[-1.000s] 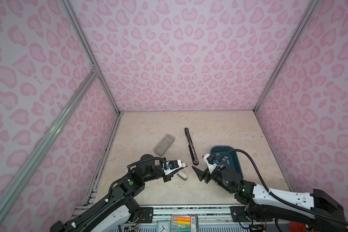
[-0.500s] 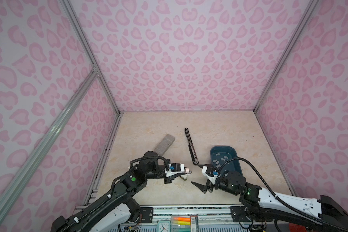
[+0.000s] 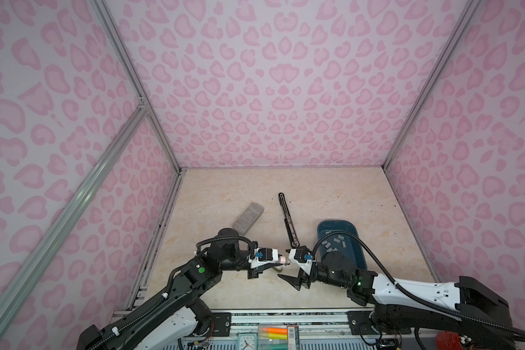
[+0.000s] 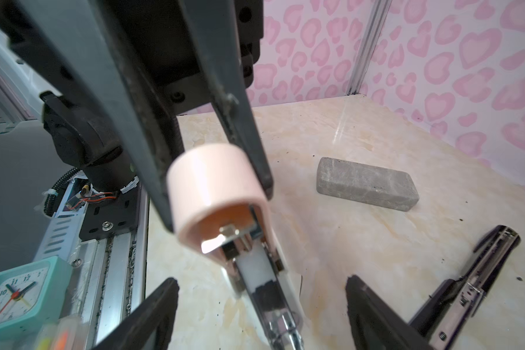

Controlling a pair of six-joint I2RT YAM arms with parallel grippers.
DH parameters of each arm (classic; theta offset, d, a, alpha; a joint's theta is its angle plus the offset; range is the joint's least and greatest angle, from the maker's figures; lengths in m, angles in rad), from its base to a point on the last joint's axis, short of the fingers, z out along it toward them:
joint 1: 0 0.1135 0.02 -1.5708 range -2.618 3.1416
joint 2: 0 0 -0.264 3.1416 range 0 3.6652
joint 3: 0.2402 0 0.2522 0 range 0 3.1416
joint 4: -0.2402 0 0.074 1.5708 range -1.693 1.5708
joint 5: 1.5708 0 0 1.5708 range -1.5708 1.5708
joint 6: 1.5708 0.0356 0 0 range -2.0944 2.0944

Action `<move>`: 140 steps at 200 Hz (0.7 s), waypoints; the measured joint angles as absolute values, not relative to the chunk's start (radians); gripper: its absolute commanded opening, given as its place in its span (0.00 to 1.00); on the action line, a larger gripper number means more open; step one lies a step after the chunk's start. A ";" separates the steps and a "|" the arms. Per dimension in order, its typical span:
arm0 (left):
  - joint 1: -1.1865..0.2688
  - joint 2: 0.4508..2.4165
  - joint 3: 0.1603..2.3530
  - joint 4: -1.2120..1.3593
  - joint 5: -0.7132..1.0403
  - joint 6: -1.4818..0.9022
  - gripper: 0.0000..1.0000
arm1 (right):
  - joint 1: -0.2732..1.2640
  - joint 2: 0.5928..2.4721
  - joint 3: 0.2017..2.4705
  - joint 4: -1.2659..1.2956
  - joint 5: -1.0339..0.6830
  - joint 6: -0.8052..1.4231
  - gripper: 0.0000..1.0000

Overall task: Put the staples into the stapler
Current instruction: 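Grasp the pink staple box with the right gripper beside the left gripper, then open and withdraw the left gripper while the right gripper carries the box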

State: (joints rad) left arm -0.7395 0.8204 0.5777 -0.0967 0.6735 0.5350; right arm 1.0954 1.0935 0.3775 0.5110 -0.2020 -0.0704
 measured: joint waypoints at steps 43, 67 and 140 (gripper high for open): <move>-0.739 0.835 0.578 -0.110 0.674 0.543 0.03 | 1.098 1.095 0.381 0.527 -0.198 -0.062 0.58; -0.739 0.845 0.582 -0.119 0.677 0.543 0.03 | 1.099 1.101 0.380 0.533 -0.202 -0.055 0.57; -0.739 0.846 0.585 -0.125 0.685 0.548 0.03 | 1.104 1.201 0.430 0.534 -0.230 -0.045 0.29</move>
State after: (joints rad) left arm -0.7395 0.8455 0.5850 -0.1249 0.6849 0.5484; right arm 1.1042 1.2007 0.4305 0.5339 -0.2302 -0.0448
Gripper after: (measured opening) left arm 0.212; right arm 0.393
